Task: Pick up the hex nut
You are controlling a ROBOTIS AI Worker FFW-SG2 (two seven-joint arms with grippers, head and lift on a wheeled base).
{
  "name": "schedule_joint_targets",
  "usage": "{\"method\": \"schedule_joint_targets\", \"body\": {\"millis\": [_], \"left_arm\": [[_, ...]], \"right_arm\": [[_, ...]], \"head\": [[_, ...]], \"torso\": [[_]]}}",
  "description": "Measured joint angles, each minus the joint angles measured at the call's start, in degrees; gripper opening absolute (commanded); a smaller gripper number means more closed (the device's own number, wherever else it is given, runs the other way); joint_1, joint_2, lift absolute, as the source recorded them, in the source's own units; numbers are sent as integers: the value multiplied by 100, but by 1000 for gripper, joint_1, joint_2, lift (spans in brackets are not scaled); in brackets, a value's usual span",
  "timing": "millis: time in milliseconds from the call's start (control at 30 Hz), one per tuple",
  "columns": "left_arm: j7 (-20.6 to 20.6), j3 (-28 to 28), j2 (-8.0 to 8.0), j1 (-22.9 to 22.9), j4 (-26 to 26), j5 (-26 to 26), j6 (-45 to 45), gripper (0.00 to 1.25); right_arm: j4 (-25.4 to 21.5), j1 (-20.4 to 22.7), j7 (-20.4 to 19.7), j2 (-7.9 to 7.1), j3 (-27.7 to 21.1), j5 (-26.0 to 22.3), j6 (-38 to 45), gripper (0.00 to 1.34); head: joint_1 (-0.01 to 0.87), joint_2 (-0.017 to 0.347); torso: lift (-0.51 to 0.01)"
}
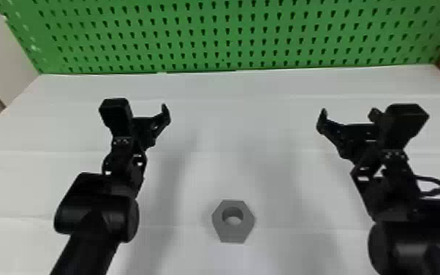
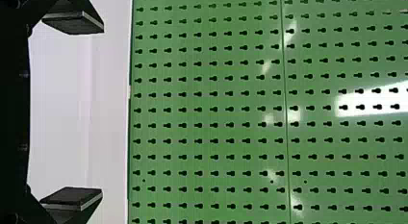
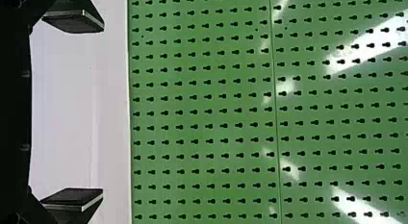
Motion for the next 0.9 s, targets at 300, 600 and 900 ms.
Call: {"method": "schedule_joint_targets", "body": {"millis": [300, 600, 900], "left_arm": [[0, -5, 0, 7, 0, -6, 0, 1160], [0, 4, 0, 13, 0, -6, 0, 1160], [2, 2, 0, 16, 0, -13, 0, 1160]], "right_arm": [[-353, 6, -1, -7, 46, -118, 268, 1243], [-929, -31, 1, -60, 77, -238, 1270, 1241], [-1711, -279, 4, -124, 128, -305, 3020, 1243]], "head": [[785, 149], [785, 149], [785, 149]], "torso": [[-85], [-85], [-85]]}}
